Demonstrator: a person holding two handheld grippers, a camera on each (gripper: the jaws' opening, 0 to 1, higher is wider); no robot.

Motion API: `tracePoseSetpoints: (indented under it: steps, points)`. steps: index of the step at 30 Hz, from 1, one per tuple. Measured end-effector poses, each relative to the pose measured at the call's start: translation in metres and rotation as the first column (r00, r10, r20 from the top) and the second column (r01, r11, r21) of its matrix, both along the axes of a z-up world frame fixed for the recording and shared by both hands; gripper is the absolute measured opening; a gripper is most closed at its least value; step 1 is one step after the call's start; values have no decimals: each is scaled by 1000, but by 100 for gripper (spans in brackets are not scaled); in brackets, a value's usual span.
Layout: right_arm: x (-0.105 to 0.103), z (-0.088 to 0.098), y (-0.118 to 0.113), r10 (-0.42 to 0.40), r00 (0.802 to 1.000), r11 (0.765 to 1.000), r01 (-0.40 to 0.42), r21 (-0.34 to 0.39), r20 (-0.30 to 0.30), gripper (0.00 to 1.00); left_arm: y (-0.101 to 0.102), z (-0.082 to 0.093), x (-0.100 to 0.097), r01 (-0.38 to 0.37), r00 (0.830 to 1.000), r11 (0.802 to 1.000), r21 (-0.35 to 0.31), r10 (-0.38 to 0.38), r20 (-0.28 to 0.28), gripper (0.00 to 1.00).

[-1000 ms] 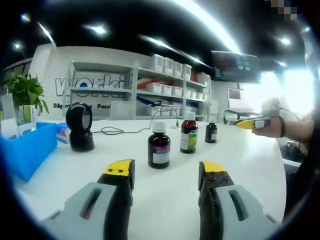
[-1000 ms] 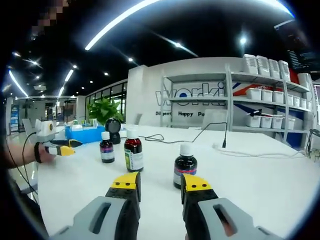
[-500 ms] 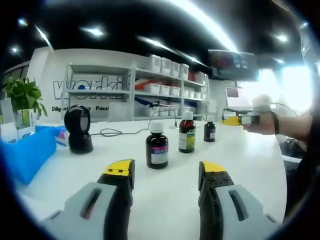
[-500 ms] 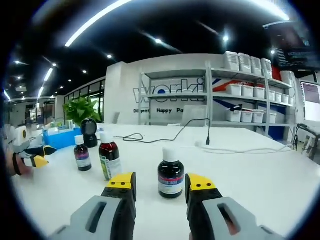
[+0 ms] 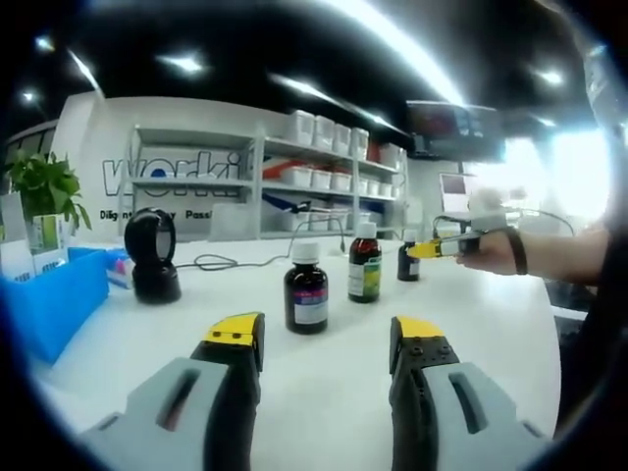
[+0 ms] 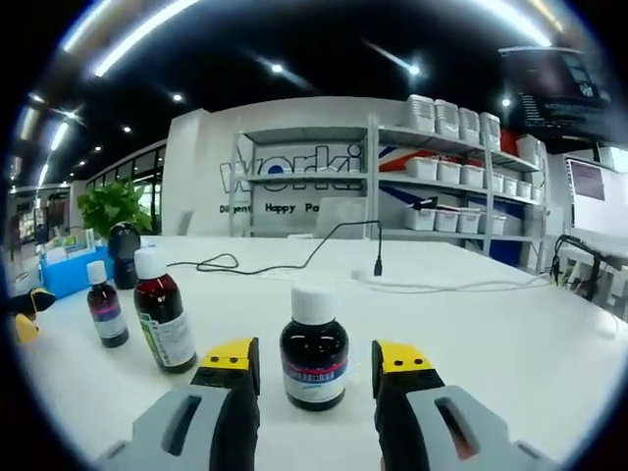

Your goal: Rotate the medicine bottle to make it face forward pick up the medicine bottle inspect the drug traceability code place the medicine on the table

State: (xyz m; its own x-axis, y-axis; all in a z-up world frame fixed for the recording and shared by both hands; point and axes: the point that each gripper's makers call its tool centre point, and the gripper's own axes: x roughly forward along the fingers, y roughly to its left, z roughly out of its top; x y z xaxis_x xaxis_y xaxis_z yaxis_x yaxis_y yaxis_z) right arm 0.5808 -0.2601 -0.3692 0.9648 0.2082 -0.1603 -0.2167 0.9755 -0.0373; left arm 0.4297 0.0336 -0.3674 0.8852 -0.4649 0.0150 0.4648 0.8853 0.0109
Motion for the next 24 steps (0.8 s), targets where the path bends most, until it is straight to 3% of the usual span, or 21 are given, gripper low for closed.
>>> tracePoseSetpoints:
  steps: [10, 24]
  points:
    - [8, 2, 15, -49, 998, 998, 50, -45, 26, 36, -2, 1, -1, 17, 1000, 1000, -6, -17, 2, 42]
    - [16, -15, 7, -91, 996, 995, 91, -42, 5, 30, -2, -1, 0, 15, 1000, 1000, 0, -15, -5, 42]
